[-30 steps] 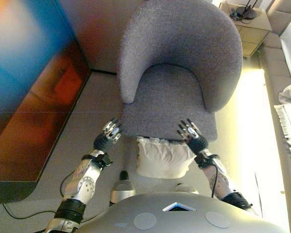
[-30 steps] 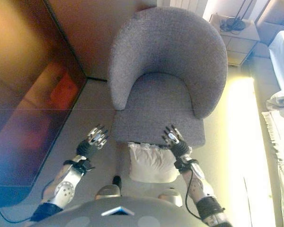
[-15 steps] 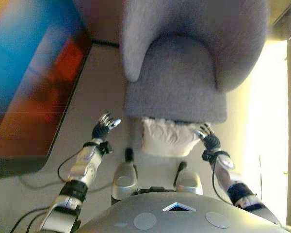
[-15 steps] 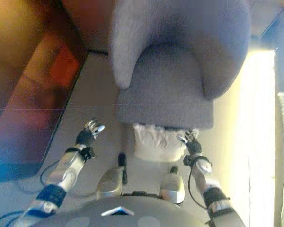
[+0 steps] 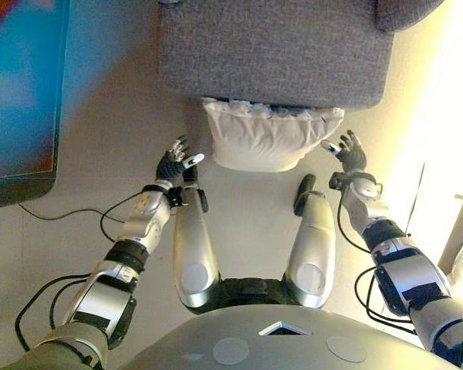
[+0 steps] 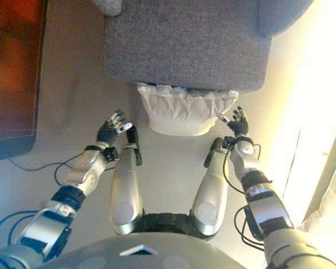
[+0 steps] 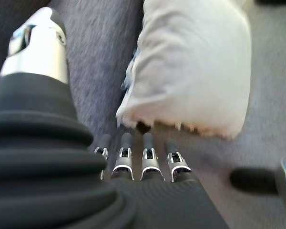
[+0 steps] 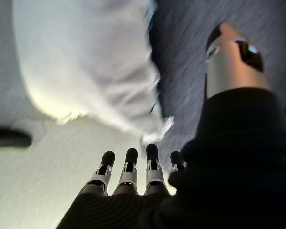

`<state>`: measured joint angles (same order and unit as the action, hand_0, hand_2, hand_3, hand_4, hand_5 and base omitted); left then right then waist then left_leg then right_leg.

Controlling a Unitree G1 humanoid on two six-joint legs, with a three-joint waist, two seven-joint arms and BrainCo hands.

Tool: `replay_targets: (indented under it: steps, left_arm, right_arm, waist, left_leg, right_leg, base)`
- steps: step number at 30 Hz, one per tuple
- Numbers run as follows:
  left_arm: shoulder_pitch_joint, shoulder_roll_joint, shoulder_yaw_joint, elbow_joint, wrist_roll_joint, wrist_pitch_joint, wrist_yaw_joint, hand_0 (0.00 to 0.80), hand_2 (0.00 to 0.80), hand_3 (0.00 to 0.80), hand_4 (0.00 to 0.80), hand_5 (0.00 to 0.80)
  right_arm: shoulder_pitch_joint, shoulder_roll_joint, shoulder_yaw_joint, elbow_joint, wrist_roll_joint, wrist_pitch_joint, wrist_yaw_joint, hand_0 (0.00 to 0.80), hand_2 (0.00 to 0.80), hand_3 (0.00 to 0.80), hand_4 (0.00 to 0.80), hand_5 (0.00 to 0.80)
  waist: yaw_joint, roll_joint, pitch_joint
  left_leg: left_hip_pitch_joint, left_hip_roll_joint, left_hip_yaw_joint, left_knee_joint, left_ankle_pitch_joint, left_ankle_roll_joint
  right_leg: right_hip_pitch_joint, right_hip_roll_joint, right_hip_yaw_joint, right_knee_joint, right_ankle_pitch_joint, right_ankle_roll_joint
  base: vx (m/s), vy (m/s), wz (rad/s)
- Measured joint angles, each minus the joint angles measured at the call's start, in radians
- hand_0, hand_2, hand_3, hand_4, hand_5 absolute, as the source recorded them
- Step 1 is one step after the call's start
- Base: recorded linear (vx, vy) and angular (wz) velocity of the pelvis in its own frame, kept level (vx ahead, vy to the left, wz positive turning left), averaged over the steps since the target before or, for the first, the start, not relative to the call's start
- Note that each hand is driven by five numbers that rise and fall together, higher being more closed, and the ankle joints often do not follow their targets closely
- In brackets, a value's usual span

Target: Pick up the cushion and take it to the sofa

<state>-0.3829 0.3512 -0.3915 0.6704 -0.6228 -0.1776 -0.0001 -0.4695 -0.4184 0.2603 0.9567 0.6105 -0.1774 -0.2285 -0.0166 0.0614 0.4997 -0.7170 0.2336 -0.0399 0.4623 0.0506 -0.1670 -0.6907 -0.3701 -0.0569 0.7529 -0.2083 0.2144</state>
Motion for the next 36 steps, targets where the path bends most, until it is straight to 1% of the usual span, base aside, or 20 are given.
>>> replay_targets:
  steps: [2,3,5,6,7,10,14,17,21,24,27,29,31,34,36]
  left_arm:
    - [-0.063,-0.014,-0.002,0.032,-0.003,-0.009,0.0,0.0,0.0,0.0,0.0,0.0]
    - [-0.09,-0.02,-0.002,0.039,-0.005,-0.01,0.001,0.0,0.0,0.0,0.0,0.0]
    - [-0.111,-0.021,-0.01,0.039,-0.026,-0.012,0.003,0.0,0.0,0.0,0.0,0.0]
    - [-0.121,-0.02,-0.01,0.036,-0.027,-0.012,0.005,0.0,0.0,0.0,0.0,0.0]
    - [-0.13,-0.019,-0.01,0.033,-0.028,-0.012,0.009,0.0,0.0,0.0,0.0,0.0]
    - [-0.155,-0.01,-0.01,0.02,-0.03,-0.013,0.028,0.0,0.0,0.0,0.0,0.0]
    - [-0.182,0.027,-0.01,0.015,-0.06,-0.012,0.06,0.0,0.0,0.0,0.0,0.0]
    - [-0.221,0.061,-0.01,0.017,-0.06,0.001,0.089,0.0,0.0,0.0,0.0,0.0]
    - [-0.295,0.097,-0.018,0.026,-0.059,0.018,0.076,0.0,0.0,0.0,0.0,0.0]
    - [-0.36,0.114,-0.018,0.049,-0.064,0.034,0.075,0.0,0.0,0.0,0.0,0.0]
    - [-0.425,0.133,-0.018,0.102,-0.067,0.042,0.088,0.0,0.0,0.0,0.0,0.0]
    - [-0.433,0.147,-0.018,0.118,-0.066,0.046,0.089,0.0,0.0,0.0,0.0,0.0]
    - [-0.443,0.149,-0.019,0.135,-0.066,0.049,0.088,0.0,0.0,0.0,0.0,0.0]
    - [-0.452,0.151,-0.019,0.146,-0.066,0.056,0.088,0.0,0.0,0.0,0.0,0.0]
    - [-0.452,0.156,-0.019,0.151,-0.066,0.057,0.082,0.0,0.0,0.0,0.0,0.0]
  right_arm:
    - [-0.056,-0.004,-0.002,0.028,0.001,-0.002,-0.008,0.0,0.0,0.0,0.0,0.0]
    - [-0.09,-0.005,-0.002,0.036,0.002,-0.002,-0.011,0.0,0.0,0.0,0.0,0.0]
    - [-0.136,-0.006,-0.002,0.035,0.003,-0.002,-0.02,0.0,0.0,0.0,0.0,0.0]
    - [-0.154,-0.008,-0.004,0.032,0.003,-0.001,-0.024,0.0,0.0,0.0,0.0,0.0]
    - [-0.167,-0.014,-0.007,0.029,0.003,-0.001,-0.03,0.0,0.0,0.0,0.0,0.0]
    - [-0.191,-0.042,-0.016,0.03,0.003,-0.001,-0.042,0.0,0.0,0.0,0.0,0.0]
    - [-0.217,-0.062,-0.018,0.034,0.003,0.003,-0.041,0.0,0.0,0.0,0.0,0.0]
    - [-0.25,-0.082,-0.018,0.035,0.02,0.009,0.015,0.0,0.0,0.0,0.0,0.0]
    - [-0.315,-0.112,-0.018,0.075,0.053,0.033,0.069,0.0,0.0,0.0,0.0,0.0]
    - [-0.384,-0.127,-0.017,0.138,0.079,0.051,0.067,0.0,0.0,0.0,0.0,0.0]
    - [-0.417,-0.135,-0.018,0.156,0.091,0.052,0.051,0.0,0.0,0.0,0.0,0.0]
    - [-0.426,-0.137,-0.019,0.156,0.104,0.052,0.027,0.0,0.0,0.0,0.0,0.0]
    - [-0.424,-0.146,-0.027,0.157,0.13,0.052,0.003,0.0,0.0,0.0,0.0,0.0]
    - [-0.41,-0.15,-0.061,0.158,0.142,0.049,-0.023,0.0,0.0,0.0,0.0,0.0]
    - [-0.393,-0.155,-0.093,0.163,0.161,0.044,-0.031,0.0,0.0,0.0,0.0,0.0]
  waist:
    - [-0.005,0.012,0.009]
    - [-0.004,0.022,0.019]
    - [-0.001,0.029,0.025]
    - [0.001,0.032,0.026]
    - [0.003,0.033,0.026]
    - [0.005,0.033,0.026]
    - [0.006,0.033,0.027]
    - [0.001,0.033,0.027]
    - [0.0,0.031,0.028]
    - [-0.001,0.03,0.029]
    - [-0.012,0.029,0.029]
    - [-0.026,0.028,0.029]
    - [-0.031,0.027,0.03]
    - [-0.033,0.023,0.033]
    - [-0.043,0.022,0.033]
  left_leg:
    - [-0.071,-0.025,-0.027,0.028,0.008,0.004]
    - [-0.1,-0.027,-0.032,0.053,0.01,0.004]
    - [-0.144,-0.027,-0.029,0.117,-0.012,-0.026]
    - [-0.174,-0.025,-0.029,0.158,-0.027,-0.047]
    - [-0.195,-0.025,-0.029,0.182,-0.036,-0.049]
    - [-0.265,-0.026,-0.03,0.245,-0.05,-0.033]
    - [-0.363,-0.029,-0.031,0.329,-0.072,-0.02]
    - [-0.442,-0.03,-0.037,0.395,-0.083,-0.015]
    - [-0.527,-0.029,-0.054,0.474,-0.091,-0.014]
    - [-0.57,-0.022,-0.058,0.511,-0.091,-0.014]
    - [-0.599,-0.01,-0.057,0.514,-0.089,-0.011]
    - [-0.613,-0.006,-0.057,0.527,-0.088,-0.009]
    - [-0.626,0.005,-0.052,0.54,-0.089,-0.011]
    - [-0.644,0.011,-0.052,0.565,-0.103,-0.006]
    - [-0.653,0.011,-0.052,0.578,-0.112,-0.004]
  right_leg:
    - [-0.073,0.0,0.031,0.055,-0.025,0.006]
    - [-0.099,-0.008,0.032,0.074,-0.026,0.007]
    - [-0.142,-0.023,0.032,0.11,-0.027,0.012]
    - [-0.165,-0.03,0.037,0.126,-0.029,0.015]
    - [-0.18,-0.037,0.037,0.137,-0.028,0.015]
    - [-0.223,-0.048,0.043,0.158,-0.025,0.022]
    - [-0.307,-0.052,0.071,0.211,-0.03,0.028]
    - [-0.385,-0.049,0.091,0.267,-0.037,0.028]
    - [-0.47,-0.046,0.115,0.355,-0.057,0.029]
    - [-0.521,-0.04,0.134,0.402,-0.064,0.029]
    - [-0.549,-0.034,0.136,0.416,-0.063,0.028]
    - [-0.565,-0.033,0.139,0.423,-0.063,0.028]
    - [-0.578,-0.029,0.146,0.428,-0.064,0.028]
    - [-0.593,-0.023,0.149,0.435,-0.066,0.027]
    - [-0.599,-0.021,0.154,0.443,-0.074,0.028]
  base:
    - [-0.103,0.032,0.33]
    - [-0.07,0.013,0.13]
    - [-0.033,-0.002,-0.12]
    - [-0.02,0.018,-0.13]
    - [-0.015,0.027,-0.07]
    - [-0.005,0.017,0.04]
    - [0.073,0.004,0.0]
    - [-0.005,0.0,-0.03]
    - [0.0,0.0,0.0]
    - [-0.001,0.002,-0.02]
    - [-0.002,0.001,-0.01]
    - [0.001,0.006,-0.06]
    - [0.012,0.013,-0.12]
    - [0.021,-0.006,-0.09]
    - [0.011,-0.009,-0.02]
